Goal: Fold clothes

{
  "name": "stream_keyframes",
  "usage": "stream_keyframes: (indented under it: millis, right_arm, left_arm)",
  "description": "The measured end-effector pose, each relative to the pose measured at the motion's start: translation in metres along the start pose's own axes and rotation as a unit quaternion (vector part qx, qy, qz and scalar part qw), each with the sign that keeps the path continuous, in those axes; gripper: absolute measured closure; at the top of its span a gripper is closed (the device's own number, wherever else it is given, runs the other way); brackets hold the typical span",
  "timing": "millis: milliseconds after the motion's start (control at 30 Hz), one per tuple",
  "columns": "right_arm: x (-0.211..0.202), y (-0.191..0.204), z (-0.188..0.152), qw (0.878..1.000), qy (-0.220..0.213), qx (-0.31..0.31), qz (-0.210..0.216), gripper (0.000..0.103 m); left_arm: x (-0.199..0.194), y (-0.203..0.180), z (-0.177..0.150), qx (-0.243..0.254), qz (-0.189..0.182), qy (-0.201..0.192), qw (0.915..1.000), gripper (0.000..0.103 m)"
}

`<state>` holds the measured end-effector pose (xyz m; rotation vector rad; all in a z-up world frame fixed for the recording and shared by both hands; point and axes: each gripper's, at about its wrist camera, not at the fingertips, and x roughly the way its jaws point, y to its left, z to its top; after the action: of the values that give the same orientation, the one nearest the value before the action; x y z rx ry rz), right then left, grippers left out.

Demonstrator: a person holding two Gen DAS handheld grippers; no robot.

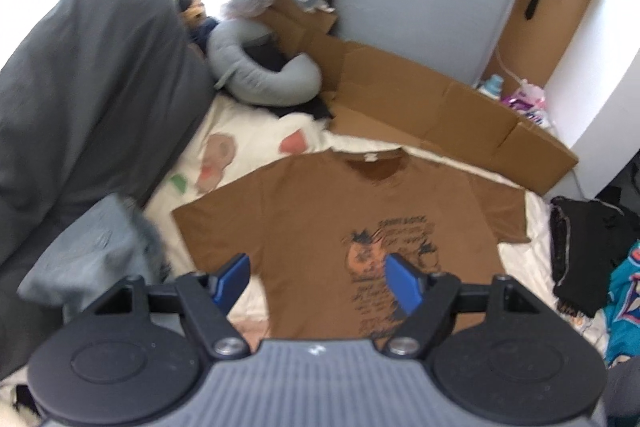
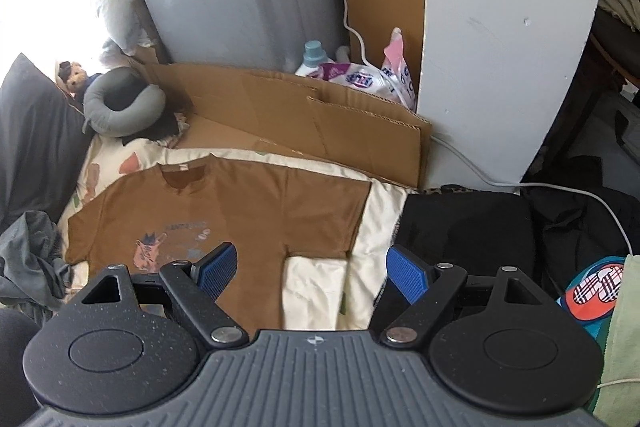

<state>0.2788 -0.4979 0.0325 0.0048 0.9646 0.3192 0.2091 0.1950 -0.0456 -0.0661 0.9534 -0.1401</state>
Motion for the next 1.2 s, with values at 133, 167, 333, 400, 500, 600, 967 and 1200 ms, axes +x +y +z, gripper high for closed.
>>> stream_keyframes:
  millis: [133, 167, 333, 400, 500, 600, 967, 1200]
  right_arm:
    - [0.009, -0.013, 0.003, 1.0, 0.005, 0.0, -0.006, 0.017]
    - [0.011, -0.017, 0.004, 1.0, 0.005, 0.002, -0.006, 0.017]
    - [0.027, -0.03, 0.004, 1.0, 0.007, 0.008, 0.004, 0.017]
    - [0.036, -0.032, 0.004, 1.0, 0.012, 0.002, 0.009, 0.017]
    - [0.05, -0.034, 0.005, 1.0, 0.02, -0.006, 0.018, 0.017]
    - [0.062, -0.036, 0.009, 0.999, 0.025, -0.017, 0.027, 0.017]
    - [0.113, -0.049, 0.015, 0.998, 0.028, -0.023, 0.051, 0.017]
    - [0.149, -0.053, 0.02, 0.996, 0.044, -0.056, 0.052, 0.017]
  left_arm:
    - [0.006, -0.017, 0.025, 0.012, -0.01, -0.006, 0.9999, 0.026]
    - [0.008, -0.02, 0.029, 0.012, -0.013, -0.004, 0.9998, 0.026]
    - [0.02, -0.034, 0.05, 0.023, -0.017, 0.003, 0.9996, 0.026]
    - [0.025, -0.037, 0.059, 0.023, -0.017, 0.008, 0.9996, 0.026]
    - [0.028, -0.041, 0.08, 0.017, -0.015, 0.015, 0.9996, 0.026]
    - [0.03, -0.05, 0.102, 0.023, -0.016, 0.029, 0.9992, 0.026]
    - [0.089, -0.133, 0.144, 0.058, -0.057, 0.075, 0.9939, 0.024]
    - [0.142, -0.182, 0.14, 0.062, -0.078, 0.073, 0.9924, 0.024]
